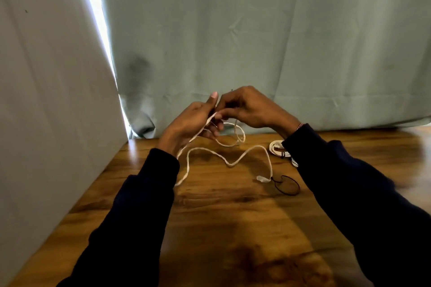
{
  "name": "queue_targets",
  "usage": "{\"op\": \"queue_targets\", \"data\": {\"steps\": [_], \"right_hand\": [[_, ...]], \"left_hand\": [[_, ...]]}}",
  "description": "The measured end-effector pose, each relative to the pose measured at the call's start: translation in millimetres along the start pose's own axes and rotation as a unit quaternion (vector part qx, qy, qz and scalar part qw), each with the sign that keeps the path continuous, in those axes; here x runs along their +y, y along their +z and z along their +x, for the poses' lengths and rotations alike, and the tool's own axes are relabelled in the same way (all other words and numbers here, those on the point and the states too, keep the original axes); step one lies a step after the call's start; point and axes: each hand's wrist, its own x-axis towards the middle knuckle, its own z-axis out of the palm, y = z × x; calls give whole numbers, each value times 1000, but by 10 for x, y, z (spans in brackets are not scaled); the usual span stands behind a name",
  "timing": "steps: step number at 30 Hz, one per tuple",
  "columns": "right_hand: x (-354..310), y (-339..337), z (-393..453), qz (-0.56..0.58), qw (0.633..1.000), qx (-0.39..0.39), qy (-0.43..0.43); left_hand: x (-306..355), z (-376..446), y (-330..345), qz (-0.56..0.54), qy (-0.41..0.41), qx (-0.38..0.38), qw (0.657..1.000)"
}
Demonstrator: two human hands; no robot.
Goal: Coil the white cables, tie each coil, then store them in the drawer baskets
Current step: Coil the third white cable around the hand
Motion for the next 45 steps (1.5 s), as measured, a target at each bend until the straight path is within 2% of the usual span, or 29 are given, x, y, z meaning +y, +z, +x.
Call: {"op": "queue_targets", "data": {"steps": [2,4,6,8,9,10,11,13,15,17,19,22,26,29,30,31,32,34,35,36,38,40,41,43,45], "right_hand": [[96,-61,84,13,995,102,0],[187,-118,153,57,973,223,19],[291,-201,213,159,922,347,62],[381,-291,259,272,860,418,105],[413,-318,283,299,847,423,121],[440,-328,302,288,855,410,137],[461,-328,323,238,880,383,152],[430,-293,316,23,930,317,185],[325,-251,314,-200,920,310,134],[96,-179,362,-305,906,293,1],[-37,-148,455,-294,919,239,-107],[15,-215,588,-313,898,261,-164],[164,-490,815,-322,867,354,-139],[128,-866,1013,-151,854,496,-53],[140,-1014,1040,-87,850,518,-30],[131,-1120,1045,-58,859,508,-11],[136,-1186,1053,-98,874,476,15],[75,-1155,1009,-265,889,365,86],[22,-1073,961,-329,882,321,102],[-33,-976,912,-362,879,299,86],[-218,-714,797,-369,898,240,-22],[-344,-439,719,-371,918,108,-92],[-367,-335,712,-394,912,62,-96],[-334,-278,739,-405,906,69,-101],[-235,-361,776,-363,913,153,-105]], "left_hand": [[116,15,-57,-3,34,13,999],[209,18,-136,-31,68,33,997],[276,23,-218,-55,101,47,992],[308,24,-270,-72,130,60,987],[315,35,-287,-86,142,67,984],[316,44,-295,-102,153,75,980],[317,62,-292,-114,161,85,977],[322,99,-273,-108,168,105,974],[341,135,-242,-67,166,116,977],[359,166,-204,-42,158,113,980],[369,171,-168,-44,148,93,984],[377,155,-185,-115,137,51,983],[376,145,-252,-118,134,45,983],[320,131,-300,-82,129,48,987],[306,114,-329,-91,130,53,986],[297,96,-370,-111,133,58,983],[294,86,-400,-132,137,60,980],[299,92,-419,-146,145,67,976],[303,98,-407,-140,145,73,977],[307,106,-385,-134,142,77,978],[314,120,-344,-135,137,79,978],[321,127,-319,-143,135,74,978],[327,132,-307,-140,134,71,979],[330,130,-291,-135,136,61,980],[333,116,-290,-152,145,51,976]]}}
